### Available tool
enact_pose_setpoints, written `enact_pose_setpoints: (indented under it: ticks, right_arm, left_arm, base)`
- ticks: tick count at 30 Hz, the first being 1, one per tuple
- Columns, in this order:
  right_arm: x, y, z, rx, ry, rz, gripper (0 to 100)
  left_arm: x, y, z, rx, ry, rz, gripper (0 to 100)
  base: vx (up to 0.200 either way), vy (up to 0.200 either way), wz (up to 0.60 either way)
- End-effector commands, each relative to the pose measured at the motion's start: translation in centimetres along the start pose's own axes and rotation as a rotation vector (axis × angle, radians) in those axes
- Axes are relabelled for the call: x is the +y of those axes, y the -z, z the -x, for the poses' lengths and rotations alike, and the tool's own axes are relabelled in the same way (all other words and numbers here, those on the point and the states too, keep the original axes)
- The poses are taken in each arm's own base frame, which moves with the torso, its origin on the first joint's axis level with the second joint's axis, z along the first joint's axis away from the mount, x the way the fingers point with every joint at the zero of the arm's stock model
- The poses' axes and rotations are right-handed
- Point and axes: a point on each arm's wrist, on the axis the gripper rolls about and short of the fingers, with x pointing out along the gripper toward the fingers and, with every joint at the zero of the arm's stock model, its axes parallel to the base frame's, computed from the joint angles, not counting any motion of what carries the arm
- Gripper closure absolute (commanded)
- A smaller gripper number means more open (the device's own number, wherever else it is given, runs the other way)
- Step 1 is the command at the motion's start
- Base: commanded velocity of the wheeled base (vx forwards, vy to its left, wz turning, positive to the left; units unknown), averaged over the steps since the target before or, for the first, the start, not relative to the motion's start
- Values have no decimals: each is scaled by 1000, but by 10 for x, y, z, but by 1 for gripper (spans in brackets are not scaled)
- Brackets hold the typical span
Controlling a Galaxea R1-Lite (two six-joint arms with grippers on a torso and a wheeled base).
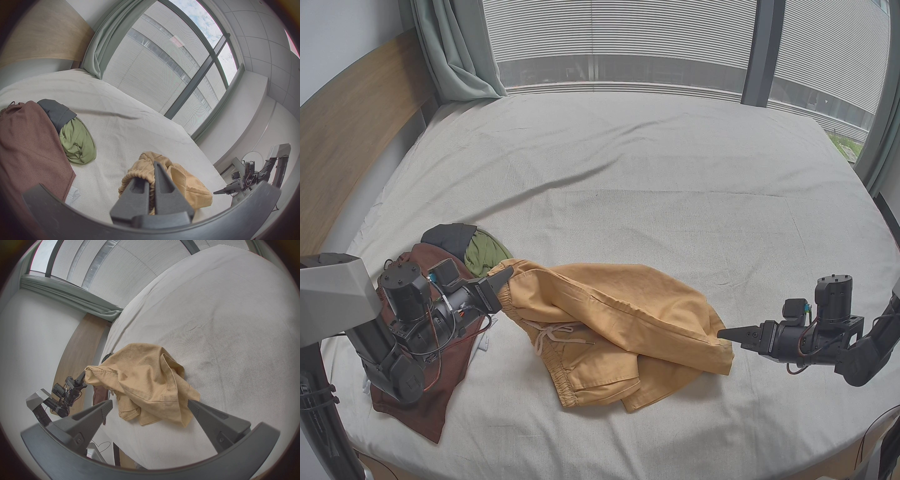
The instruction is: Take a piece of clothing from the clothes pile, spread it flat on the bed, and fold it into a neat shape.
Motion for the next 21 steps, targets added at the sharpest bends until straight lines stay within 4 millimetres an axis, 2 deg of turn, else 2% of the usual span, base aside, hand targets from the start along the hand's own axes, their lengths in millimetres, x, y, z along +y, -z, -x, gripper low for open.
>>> enact_pose_setpoints:
  ticks: [1, 8, 15, 21]
  right_arm:
    - [-11, 6, -13, 25, 14, -40, 0]
    - [-17, 9, -28, 16, -6, -100, 0]
    - [-9, 13, -43, -18, -84, -129, 0]
    - [-6, 15, -44, -37, -128, -154, 0]
  left_arm:
    - [-1, -1, 0, -6, 3, -2, 100]
    - [-1, -1, 1, -3, 2, -1, 100]
    - [-1, -1, 1, -2, 1, 0, 100]
    - [0, -1, 0, -3, 2, -1, 100]
  base:
    - [0, 0, 0]
    - [0, 0, 0]
    - [0, 0, 0]
    - [0, 0, 0]
